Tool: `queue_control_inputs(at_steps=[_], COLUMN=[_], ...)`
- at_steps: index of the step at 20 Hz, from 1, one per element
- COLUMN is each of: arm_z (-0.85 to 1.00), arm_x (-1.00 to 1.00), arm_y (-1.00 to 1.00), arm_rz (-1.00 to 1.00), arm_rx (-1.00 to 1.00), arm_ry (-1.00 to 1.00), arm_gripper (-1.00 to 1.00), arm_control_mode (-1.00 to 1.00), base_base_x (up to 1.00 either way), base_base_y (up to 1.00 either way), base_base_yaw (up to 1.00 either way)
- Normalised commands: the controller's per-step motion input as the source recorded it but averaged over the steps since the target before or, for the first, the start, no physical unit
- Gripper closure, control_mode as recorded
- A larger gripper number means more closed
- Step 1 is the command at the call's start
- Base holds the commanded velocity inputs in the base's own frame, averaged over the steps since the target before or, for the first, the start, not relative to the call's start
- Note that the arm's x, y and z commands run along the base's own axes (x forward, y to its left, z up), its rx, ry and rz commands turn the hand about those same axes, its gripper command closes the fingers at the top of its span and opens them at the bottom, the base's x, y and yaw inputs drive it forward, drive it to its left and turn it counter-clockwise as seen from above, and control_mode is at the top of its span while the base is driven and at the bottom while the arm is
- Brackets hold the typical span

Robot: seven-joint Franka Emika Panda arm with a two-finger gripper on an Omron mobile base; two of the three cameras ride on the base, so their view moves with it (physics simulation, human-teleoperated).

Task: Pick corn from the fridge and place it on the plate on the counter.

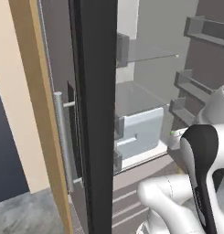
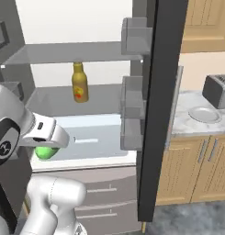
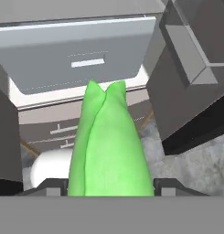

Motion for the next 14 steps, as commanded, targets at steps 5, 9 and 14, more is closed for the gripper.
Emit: queue_control_inputs(at_steps=[5,9,14], arm_z=[0.0,0.0,0.0], arm_x=[0.0,0.0,0.0], arm_y=[0.0,0.0,0.0], arm_rz=[0.0,0.0,0.0], arm_rx=[0.0,0.0,0.0], arm_ry=[0.0,0.0,0.0], arm_gripper=[1.0,1.0,1.0], arm_control_mode=[1.0,1.0,1.0], base_base_x=[-0.49,-0.32,-0.78], base_base_y=[-0.14,-0.6,-0.59], base_base_yaw=[-0.71,-0.66,-0.55])
